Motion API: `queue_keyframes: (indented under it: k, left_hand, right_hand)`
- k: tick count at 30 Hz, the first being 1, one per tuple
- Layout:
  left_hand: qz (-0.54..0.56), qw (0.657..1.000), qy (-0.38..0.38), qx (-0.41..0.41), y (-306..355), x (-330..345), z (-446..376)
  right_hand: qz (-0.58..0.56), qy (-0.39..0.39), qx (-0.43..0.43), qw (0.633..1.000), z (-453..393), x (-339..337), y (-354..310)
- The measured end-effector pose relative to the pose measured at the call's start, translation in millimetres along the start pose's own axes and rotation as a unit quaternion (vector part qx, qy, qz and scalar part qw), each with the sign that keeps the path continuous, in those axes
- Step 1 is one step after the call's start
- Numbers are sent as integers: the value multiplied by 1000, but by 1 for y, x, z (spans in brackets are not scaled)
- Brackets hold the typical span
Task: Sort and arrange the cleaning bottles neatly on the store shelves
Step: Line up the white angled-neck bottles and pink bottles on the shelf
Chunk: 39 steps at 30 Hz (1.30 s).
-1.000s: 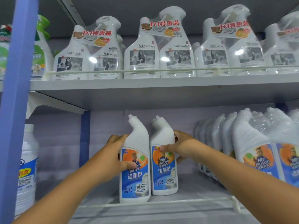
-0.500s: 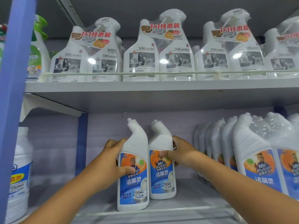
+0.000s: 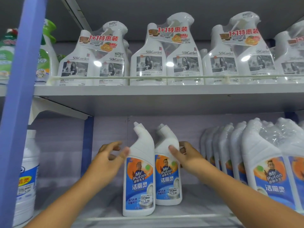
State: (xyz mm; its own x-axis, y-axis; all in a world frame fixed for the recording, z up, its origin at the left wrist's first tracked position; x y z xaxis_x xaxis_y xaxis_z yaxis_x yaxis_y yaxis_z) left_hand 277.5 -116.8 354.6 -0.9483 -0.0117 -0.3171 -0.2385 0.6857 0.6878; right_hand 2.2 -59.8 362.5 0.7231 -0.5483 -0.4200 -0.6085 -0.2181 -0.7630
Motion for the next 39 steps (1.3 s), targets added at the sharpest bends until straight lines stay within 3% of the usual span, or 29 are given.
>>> queue_keyframes:
  k: [1,4,10,13,15,22,33,39]
  left_hand:
    - [89,993,31,-76,-5,0,-13]
    - [309,919,32,-243,-13,4,-55]
    - [346,881,-86,-311,-22,31,-90]
    - [307,891,-101,-319,-20,43,-96]
    - [313,897,-107,-294,-20,51,-97]
    - [392,854,-133,-316,-26,63,-88]
    - [362,861,-158,-320,-28,62,-83]
    - [328,878,-149,-314,-13,48,-70]
  right_hand:
    - [-50,32,23,998,-8,-2,0]
    - [-219,57,87,970,-32,-9,-1]
    - [-337,17,137,931,-79,9,26]
    - [-350,-12,173,920,-70,20,15]
    - [-361,-32,150,920,-67,23,15]
    - [-438,-107,94,887,-67,28,26]
    - [-463,-99,110,874,-69,31,27]
    - [-435,-66,125,889,-55,27,15]
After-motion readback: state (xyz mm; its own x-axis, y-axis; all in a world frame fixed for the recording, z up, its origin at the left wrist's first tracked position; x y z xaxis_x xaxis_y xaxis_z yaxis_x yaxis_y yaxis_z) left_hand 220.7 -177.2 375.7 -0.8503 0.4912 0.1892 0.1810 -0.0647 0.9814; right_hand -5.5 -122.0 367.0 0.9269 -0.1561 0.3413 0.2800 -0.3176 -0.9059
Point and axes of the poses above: each hand's wrist, its own z-axis away from the middle knuckle, its own x-axis out of the palm, y = z × x, the point moved 1 cm from there along -z, towards the middle knuckle, and after that the axes turned 1 degree about z, right-handed, at the moved point
